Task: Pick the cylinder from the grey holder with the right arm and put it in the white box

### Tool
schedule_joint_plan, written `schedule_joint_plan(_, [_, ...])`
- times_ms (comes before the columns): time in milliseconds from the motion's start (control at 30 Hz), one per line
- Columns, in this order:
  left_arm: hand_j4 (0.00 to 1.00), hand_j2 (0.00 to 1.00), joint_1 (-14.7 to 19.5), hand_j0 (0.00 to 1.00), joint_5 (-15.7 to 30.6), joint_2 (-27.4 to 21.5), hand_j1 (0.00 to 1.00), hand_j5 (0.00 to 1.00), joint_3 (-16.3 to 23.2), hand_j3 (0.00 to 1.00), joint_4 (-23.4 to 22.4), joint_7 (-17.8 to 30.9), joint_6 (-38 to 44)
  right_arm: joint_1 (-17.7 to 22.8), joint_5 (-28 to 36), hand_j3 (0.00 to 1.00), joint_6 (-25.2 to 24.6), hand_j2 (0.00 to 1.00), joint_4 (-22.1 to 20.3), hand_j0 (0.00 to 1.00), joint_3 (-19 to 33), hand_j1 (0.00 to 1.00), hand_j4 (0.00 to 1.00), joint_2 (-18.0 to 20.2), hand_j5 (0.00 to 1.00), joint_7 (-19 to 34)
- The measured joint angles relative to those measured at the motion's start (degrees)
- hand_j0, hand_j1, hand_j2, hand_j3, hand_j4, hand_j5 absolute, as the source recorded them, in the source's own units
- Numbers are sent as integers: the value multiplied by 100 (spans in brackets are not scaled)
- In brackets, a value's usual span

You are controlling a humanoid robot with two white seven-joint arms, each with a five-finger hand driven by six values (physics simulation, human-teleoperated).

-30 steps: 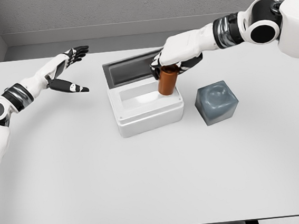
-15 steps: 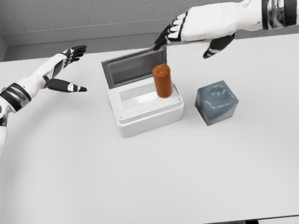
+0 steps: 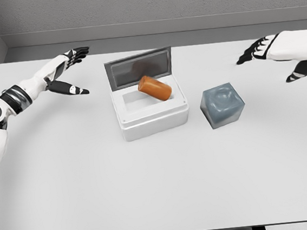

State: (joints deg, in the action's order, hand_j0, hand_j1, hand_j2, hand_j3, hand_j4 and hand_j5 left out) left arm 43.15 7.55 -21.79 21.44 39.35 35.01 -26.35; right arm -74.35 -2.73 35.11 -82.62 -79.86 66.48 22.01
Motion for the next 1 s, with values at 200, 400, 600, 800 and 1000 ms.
schedule_joint_plan(200, [100, 100, 18, 100, -34, 61, 100, 100, 44, 100, 174, 0, 13, 62, -2, 100, 0, 100, 176, 100, -101, 100, 100, 60, 100, 1])
schedule_joint_plan(400, [100, 100, -53, 100, -26, 22, 100, 100, 199, 100, 318, 0, 18, 70, -3, 100, 0, 100, 165, 100, -204, 100, 100, 27, 100, 2])
schedule_joint_plan(600, [100, 100, -105, 100, 212, -255, 100, 100, 516, 100, 853, 0, 65, 70, -2, 100, -1, 100, 159, 100, -214, 100, 100, -6, 100, 2])
schedule_joint_plan(800, [100, 100, -281, 100, 571, -512, 100, 100, 787, 100, 1324, 0, 206, 184, 0, 100, 0, 100, 168, 100, -159, 100, 100, -12, 100, 4])
schedule_joint_plan(1000, [100, 100, -413, 100, 1117, -855, 100, 100, 1065, 100, 1845, 0, 386, 193, 43, 100, -1, 100, 189, 100, -122, 100, 100, -16, 100, 0])
